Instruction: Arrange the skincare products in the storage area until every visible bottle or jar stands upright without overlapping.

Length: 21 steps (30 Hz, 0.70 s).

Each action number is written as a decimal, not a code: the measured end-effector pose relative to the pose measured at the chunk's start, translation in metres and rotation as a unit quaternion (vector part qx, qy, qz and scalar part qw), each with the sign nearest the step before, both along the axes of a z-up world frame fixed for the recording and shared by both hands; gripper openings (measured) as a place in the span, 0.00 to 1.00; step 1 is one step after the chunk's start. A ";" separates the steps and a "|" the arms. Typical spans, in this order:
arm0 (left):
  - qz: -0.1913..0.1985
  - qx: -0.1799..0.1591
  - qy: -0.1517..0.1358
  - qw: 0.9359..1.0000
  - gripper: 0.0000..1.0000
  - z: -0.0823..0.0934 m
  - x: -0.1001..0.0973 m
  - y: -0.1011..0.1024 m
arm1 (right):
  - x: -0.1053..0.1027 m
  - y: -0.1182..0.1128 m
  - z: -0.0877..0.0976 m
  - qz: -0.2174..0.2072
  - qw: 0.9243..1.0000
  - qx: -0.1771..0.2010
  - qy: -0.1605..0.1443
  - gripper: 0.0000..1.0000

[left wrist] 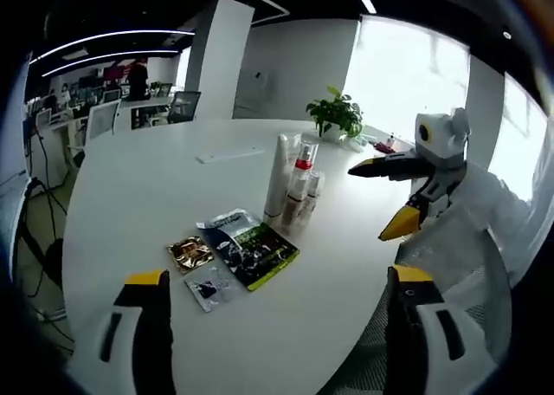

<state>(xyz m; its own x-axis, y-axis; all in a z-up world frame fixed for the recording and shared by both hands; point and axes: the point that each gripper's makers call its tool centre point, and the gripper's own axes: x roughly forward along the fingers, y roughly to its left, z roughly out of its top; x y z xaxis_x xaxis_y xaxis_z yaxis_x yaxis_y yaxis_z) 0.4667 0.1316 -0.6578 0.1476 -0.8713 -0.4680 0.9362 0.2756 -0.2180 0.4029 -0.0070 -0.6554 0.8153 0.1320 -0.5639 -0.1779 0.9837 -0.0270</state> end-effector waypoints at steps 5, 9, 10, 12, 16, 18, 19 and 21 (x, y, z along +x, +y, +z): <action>0.006 0.002 0.000 1.000 0.99 0.001 0.000 0.006 | -0.003 -0.004 0.005 -0.009 1.000 0.001 -0.011 0.99; 0.011 0.006 -0.003 1.000 0.99 0.003 -0.002 0.011 | -0.009 -0.007 0.010 -0.015 1.000 0.000 -0.018 1.00; 0.013 0.004 -0.005 1.000 0.99 0.005 -0.003 0.012 | -0.011 -0.008 0.012 -0.017 1.000 -0.001 -0.022 1.00; 0.018 -0.002 -0.006 1.000 0.99 0.009 -0.002 0.014 | -0.015 -0.011 0.014 -0.020 1.000 0.000 -0.024 1.00; 0.023 -0.006 -0.007 1.000 0.99 0.012 -0.004 0.015 | -0.020 -0.015 0.014 -0.026 0.999 -0.004 -0.023 1.00; 0.026 -0.007 -0.009 1.000 0.99 0.013 -0.004 0.015 | -0.021 -0.016 0.012 -0.027 0.999 -0.005 -0.020 1.00; 0.027 -0.007 -0.009 1.000 0.99 0.013 -0.004 0.015 | -0.021 -0.017 0.012 -0.028 0.999 -0.004 -0.020 1.00; 0.027 -0.006 -0.008 1.000 0.99 0.013 -0.003 0.015 | -0.021 -0.016 0.011 -0.027 0.999 -0.002 -0.019 1.00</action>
<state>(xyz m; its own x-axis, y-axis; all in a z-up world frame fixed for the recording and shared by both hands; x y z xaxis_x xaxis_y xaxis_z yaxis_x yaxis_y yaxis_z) 0.4633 0.1469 -0.6446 0.2015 -0.8679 -0.4540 0.9235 0.3228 -0.2072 0.3817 -0.0232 -0.6448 0.8417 0.0850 -0.5332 -0.1232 0.9917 -0.0363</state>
